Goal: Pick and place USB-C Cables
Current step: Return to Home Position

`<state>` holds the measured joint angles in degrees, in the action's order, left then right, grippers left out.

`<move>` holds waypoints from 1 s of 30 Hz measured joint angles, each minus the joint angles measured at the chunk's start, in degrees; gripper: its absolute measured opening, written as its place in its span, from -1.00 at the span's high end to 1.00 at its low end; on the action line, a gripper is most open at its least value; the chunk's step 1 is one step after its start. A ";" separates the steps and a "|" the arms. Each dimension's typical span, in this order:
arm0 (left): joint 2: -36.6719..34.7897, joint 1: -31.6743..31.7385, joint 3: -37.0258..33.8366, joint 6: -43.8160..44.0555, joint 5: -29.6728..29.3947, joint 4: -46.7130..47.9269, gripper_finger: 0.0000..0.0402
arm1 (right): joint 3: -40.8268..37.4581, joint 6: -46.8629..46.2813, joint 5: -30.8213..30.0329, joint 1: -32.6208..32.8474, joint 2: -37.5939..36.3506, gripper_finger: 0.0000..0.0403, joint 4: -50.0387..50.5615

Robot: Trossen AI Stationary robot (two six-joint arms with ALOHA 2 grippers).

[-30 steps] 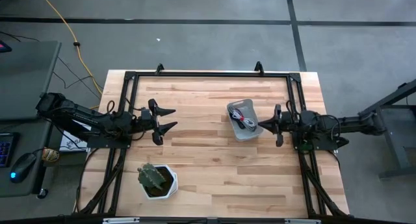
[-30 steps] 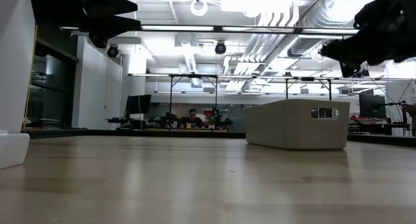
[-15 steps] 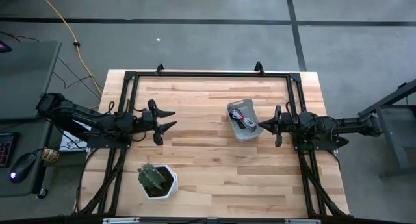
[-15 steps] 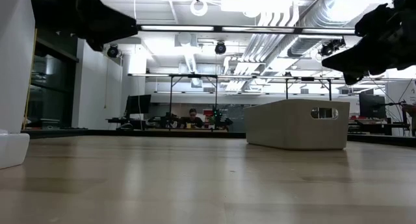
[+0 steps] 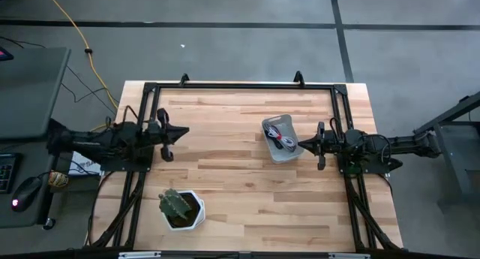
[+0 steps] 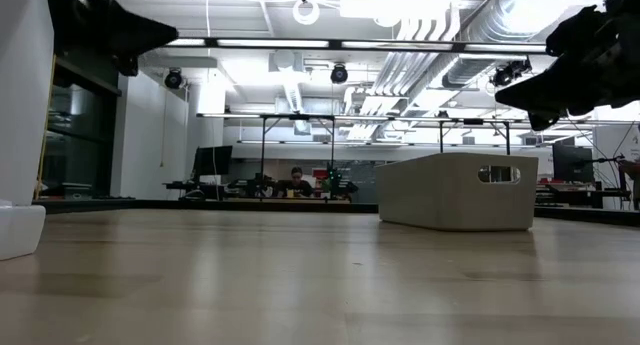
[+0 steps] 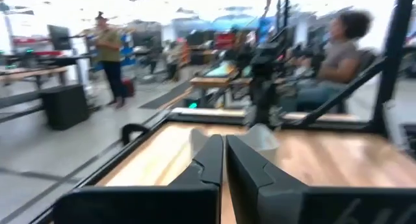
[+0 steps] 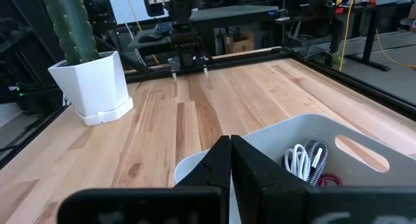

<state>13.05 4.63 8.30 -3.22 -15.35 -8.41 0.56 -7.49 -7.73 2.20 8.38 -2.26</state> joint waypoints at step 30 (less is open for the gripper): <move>-9.03 7.27 -7.61 7.50 11.72 7.39 1.00 | -0.04 0.00 -0.09 0.00 0.01 1.00 0.02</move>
<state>4.01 11.90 0.69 4.28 -3.63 -1.02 0.51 -7.49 -7.81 2.20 8.39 -2.24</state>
